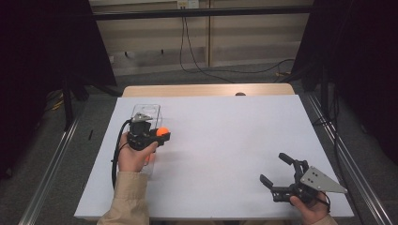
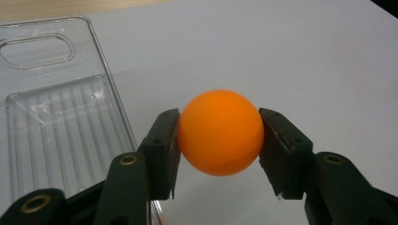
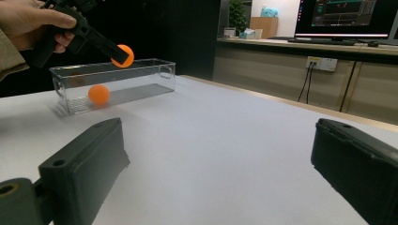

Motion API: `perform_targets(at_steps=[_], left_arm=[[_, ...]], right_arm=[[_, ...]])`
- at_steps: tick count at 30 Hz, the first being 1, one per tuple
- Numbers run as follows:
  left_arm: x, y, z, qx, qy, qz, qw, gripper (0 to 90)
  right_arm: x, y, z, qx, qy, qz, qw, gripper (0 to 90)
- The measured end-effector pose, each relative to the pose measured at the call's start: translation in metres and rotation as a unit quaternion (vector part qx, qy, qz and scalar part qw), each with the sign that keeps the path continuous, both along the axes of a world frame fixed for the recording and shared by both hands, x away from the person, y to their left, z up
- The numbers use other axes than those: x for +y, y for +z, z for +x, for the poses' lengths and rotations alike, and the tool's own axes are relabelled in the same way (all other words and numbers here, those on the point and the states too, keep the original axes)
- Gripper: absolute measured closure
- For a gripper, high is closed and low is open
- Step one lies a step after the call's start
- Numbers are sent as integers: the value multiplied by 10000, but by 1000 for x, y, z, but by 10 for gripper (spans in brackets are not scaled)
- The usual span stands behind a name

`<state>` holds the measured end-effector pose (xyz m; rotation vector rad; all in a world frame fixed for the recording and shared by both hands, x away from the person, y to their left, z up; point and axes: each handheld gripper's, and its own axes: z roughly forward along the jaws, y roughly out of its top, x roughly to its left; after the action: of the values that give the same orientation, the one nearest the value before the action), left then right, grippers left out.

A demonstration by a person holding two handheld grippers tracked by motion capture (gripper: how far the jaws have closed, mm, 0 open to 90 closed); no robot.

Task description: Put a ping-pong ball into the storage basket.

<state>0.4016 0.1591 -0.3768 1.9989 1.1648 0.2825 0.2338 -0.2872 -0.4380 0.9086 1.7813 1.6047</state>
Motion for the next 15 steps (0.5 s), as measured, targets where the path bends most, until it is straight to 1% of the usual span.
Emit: perform_targets(at_steps=[15], left_arm=[[7, 2, 0, -38, 76, -8, 10000, 509]], right_arm=[[0, 0, 0, -1, 2, 4, 10000, 28]])
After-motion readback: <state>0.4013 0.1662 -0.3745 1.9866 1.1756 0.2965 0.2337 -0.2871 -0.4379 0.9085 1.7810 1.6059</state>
